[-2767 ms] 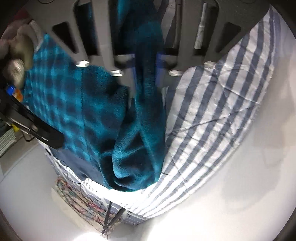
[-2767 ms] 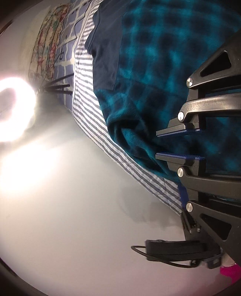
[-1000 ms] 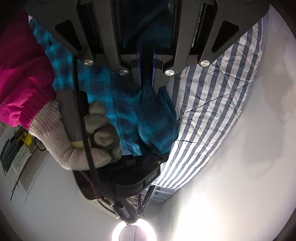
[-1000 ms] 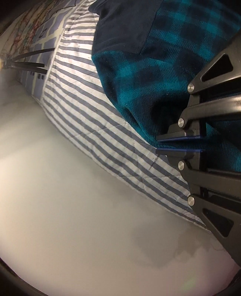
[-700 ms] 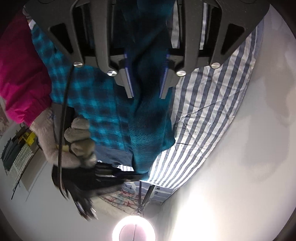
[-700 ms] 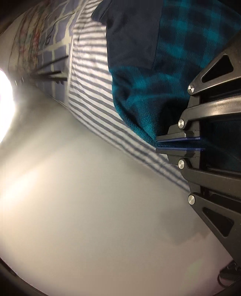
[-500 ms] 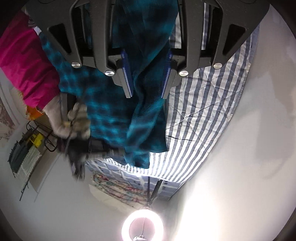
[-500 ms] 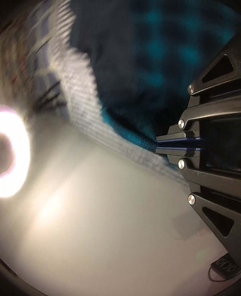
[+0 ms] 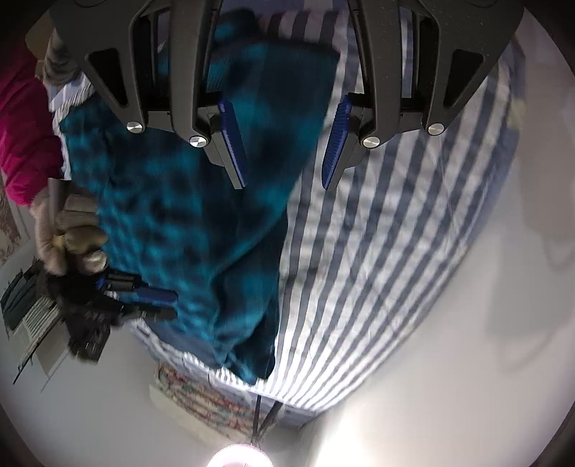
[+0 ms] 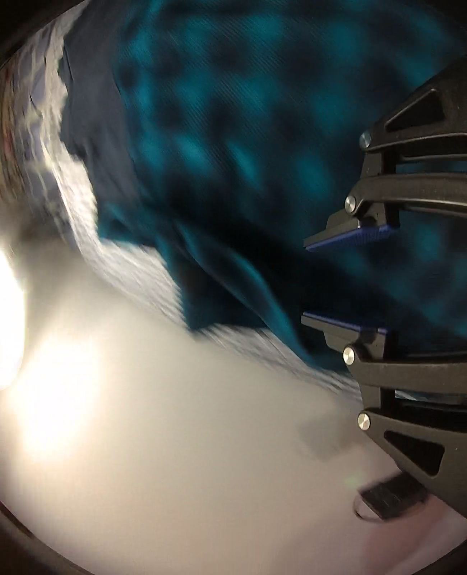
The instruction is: Fold large clothes
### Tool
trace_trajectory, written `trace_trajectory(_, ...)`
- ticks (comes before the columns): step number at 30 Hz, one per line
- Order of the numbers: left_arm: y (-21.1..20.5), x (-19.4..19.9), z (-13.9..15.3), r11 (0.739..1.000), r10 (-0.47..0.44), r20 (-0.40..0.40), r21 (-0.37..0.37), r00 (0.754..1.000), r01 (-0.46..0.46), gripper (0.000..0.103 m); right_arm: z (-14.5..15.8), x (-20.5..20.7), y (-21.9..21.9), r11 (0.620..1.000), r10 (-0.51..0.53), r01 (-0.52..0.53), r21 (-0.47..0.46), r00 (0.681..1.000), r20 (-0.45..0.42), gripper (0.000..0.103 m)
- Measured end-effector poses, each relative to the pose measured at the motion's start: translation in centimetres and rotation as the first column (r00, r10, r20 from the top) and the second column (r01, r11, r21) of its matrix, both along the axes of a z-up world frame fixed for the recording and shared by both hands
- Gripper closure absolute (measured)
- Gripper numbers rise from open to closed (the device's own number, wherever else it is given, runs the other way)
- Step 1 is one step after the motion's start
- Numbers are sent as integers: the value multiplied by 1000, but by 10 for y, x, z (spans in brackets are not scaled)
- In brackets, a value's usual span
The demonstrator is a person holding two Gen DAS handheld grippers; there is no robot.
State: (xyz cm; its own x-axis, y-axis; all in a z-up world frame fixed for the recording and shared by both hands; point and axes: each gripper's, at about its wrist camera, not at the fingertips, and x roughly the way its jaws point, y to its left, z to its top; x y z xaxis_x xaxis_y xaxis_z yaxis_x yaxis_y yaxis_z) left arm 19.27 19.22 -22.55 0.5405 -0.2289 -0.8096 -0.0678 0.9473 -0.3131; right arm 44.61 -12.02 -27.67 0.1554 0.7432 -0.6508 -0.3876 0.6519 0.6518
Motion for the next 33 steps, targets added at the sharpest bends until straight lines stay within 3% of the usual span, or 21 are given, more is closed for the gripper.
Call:
trace_trajectory(4, -12, -12, -8, 999, -18, -38, 31, 999, 20, 60, -11, -28, 39, 996, 78, -76, 42, 996, -51, 58)
trace_trajectory(6, -17, -15, -13, 997, -25, -56, 72, 998, 29, 60, -16, -32, 57, 996, 86, -85, 20, 995, -47, 58)
trace_trajectory(7, -19, -16, -15, 996, -28, -63, 85, 998, 33, 75, -20, -31, 64, 996, 84, -83, 18, 995, -54, 61)
trace_trajectory(8, -18, -17, -17, 995, -31, -68, 88, 997, 36, 102, -24, -26, 70, 997, 77, -76, 20, 995, -60, 72)
trace_trajectory(9, -18, -18, -19, 995, -33, -71, 88, 997, 39, 103, -25, -25, 72, 998, 68, -67, 23, 996, -62, 78)
trace_trajectory(11, -19, -21, -15, 995, -40, -45, 94, 998, 44, 103, -27, -23, 74, 999, 43, -41, 27, 997, -71, 100)
trace_trajectory(14, -24, -29, -4, 995, -61, -5, 80, 998, 61, 103, -19, -29, 62, 999, 18, -16, 41, 998, -54, 103)
trace_trajectory(17, -36, -43, 8, 994, -108, 22, 21, 994, 108, 103, -6, -42, 37, 999, 13, -12, 45, 1000, -14, 103)
trace_trajectory(20, -68, -64, 19, 975, -221, 49, -12, 974, 222, 103, -6, -52, 5, 999, -13, 14, 37, 1000, -14, 103)
trace_trajectory(23, -88, -78, 20, 956, -289, 33, -44, 957, 290, 102, -20, -58, -10, 992, -36, 35, -123, 999, -9, 97)
trace_trajectory(25, -87, -84, 22, 959, -279, 37, -48, 960, 280, 101, -30, -60, -20, 975, -62, 54, -217, 998, -30, 95)
trace_trajectory(27, -74, -87, 21, 970, -232, 37, -62, 972, 234, 94, -30, -64, -26, 962, -66, 62, -267, 998, -7, 85)
trace_trajectory(28, -67, -87, 21, 976, -203, 33, -74, 979, 205, 87, -29, -68, -31, 962, -71, 67, -264, 997, -7, 77)
trace_trajectory(31, -39, -76, 12, 987, -92, 5, -132, 996, 92, 86, -23, -84, -49, 984, -65, 57, -170, 997, -42, 67)
trace_trajectory(33, -24, -66, 8, 984, -47, -6, -170, 999, 45, 84, -20, -101, -52, 992, -51, 43, -122, 997, -65, 65)
